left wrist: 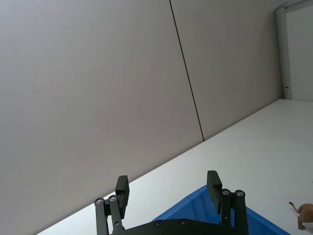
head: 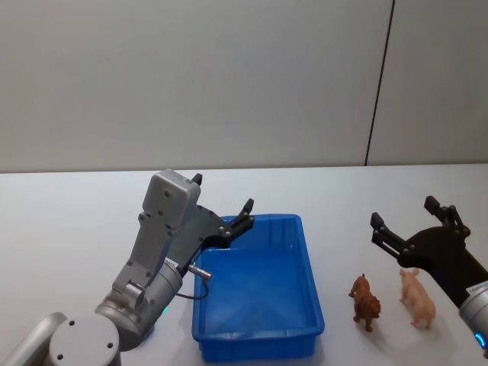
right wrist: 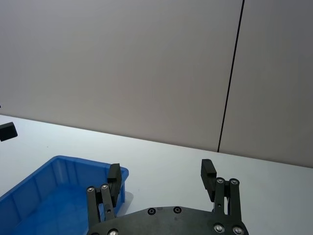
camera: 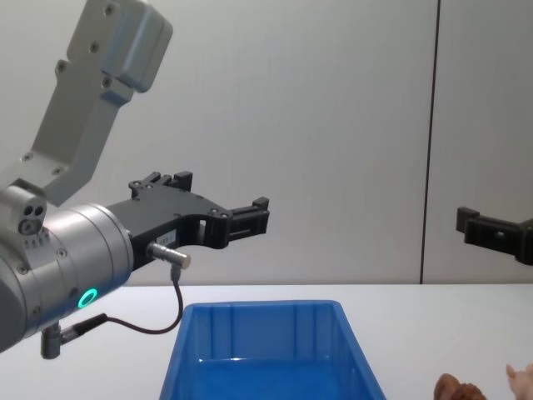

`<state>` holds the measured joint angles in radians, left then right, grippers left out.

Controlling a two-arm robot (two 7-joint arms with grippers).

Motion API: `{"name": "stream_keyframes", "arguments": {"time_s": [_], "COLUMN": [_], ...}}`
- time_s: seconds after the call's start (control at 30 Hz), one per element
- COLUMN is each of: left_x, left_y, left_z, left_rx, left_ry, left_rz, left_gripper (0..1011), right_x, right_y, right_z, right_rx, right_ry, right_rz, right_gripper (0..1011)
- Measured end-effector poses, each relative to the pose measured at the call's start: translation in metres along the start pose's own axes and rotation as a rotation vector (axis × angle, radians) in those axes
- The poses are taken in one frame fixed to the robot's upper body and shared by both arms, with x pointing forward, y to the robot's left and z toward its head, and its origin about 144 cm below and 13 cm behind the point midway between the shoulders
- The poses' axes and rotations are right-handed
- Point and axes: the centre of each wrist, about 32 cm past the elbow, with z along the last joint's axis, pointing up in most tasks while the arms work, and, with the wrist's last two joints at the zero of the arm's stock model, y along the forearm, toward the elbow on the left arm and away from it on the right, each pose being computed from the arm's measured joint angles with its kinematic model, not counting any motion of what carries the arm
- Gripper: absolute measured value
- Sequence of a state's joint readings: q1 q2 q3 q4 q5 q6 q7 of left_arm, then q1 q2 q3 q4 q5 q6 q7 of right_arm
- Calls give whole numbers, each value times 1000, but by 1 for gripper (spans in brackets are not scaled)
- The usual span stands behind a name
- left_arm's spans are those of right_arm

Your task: Pick up the two dolls from the table and place them into the box.

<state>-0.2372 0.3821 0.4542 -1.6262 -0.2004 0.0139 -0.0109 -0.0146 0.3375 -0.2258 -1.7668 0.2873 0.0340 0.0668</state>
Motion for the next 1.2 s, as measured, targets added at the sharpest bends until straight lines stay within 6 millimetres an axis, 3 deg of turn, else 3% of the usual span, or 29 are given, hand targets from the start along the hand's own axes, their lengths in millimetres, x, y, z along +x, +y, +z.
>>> {"name": "stream_keyframes", "arguments": {"time_s": [0.9, 1.2], "left_x": [0, 0], "left_y": [0, 0], "left_z": [0, 0], "left_rx": [0, 0], "left_ry": [0, 0], "left_rz": [0, 0], "left_gripper": [1003, 1003], "right_x": [0, 12], "right_y": [0, -3], "right_z": [0, -2], "right_rx": [-1, -15], "right_ry": [0, 7], "right_rz": [0, 6], "right_gripper": [1001, 1001]}}
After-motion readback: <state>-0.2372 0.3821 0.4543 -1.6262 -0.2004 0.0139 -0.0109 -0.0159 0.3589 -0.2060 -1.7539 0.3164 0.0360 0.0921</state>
